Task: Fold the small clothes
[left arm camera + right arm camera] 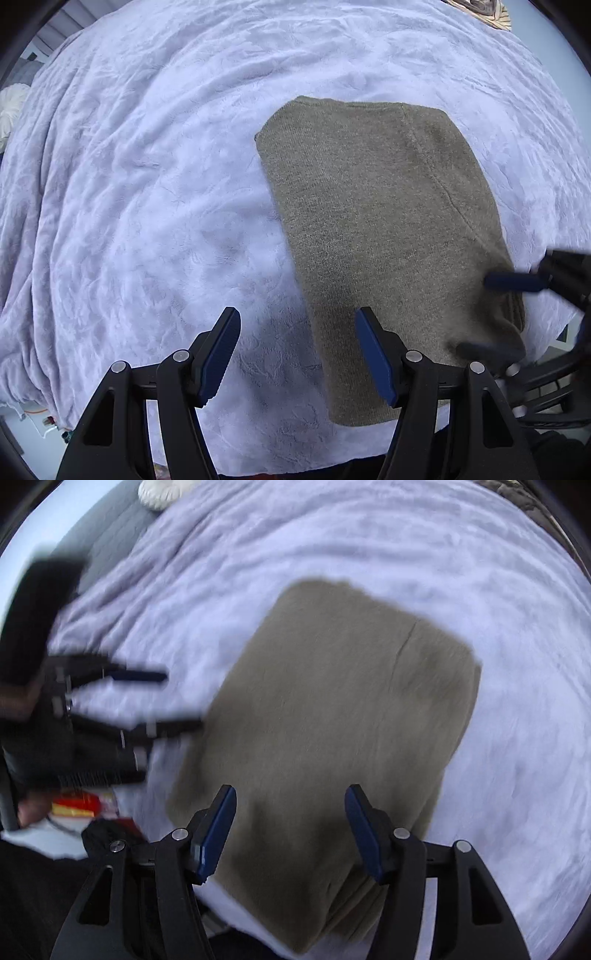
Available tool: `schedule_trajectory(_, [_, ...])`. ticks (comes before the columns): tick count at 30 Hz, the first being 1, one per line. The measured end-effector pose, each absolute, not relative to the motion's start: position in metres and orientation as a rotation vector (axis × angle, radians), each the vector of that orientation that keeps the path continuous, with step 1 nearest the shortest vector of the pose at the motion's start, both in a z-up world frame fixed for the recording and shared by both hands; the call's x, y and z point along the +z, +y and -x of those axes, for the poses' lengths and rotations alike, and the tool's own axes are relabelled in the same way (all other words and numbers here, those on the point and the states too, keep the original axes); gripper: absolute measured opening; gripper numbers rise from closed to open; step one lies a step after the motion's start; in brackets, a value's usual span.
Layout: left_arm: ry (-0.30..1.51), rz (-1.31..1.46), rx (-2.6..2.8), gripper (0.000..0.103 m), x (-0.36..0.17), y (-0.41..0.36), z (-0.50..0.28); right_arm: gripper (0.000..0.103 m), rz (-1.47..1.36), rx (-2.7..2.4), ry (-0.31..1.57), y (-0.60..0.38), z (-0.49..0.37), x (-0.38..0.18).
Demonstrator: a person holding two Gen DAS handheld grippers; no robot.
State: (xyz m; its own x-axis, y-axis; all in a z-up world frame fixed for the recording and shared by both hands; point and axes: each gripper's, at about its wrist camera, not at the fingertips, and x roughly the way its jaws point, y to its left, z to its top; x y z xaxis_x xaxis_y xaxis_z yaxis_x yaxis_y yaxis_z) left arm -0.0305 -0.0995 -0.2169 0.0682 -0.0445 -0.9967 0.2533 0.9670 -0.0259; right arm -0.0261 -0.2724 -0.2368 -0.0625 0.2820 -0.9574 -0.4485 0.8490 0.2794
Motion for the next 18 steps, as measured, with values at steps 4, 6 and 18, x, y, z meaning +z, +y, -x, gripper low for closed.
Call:
schedule_trajectory(4, [1.439,-0.179,-0.218,0.066,-0.194,-0.105,0.031,0.065,0.206,0.557,1.533,-0.283,0.053,-0.238])
schedule_trajectory(6, [1.409,-0.183,-0.212,0.066,-0.186,-0.105,0.028,0.065,0.233,0.535,1.487,-0.284,0.055,-0.216])
schedule_trajectory(18, [1.329,-0.267,-0.160,0.066,-0.150,-0.123,0.018,0.071,0.377,0.356,1.367,-0.273,0.012,-0.146])
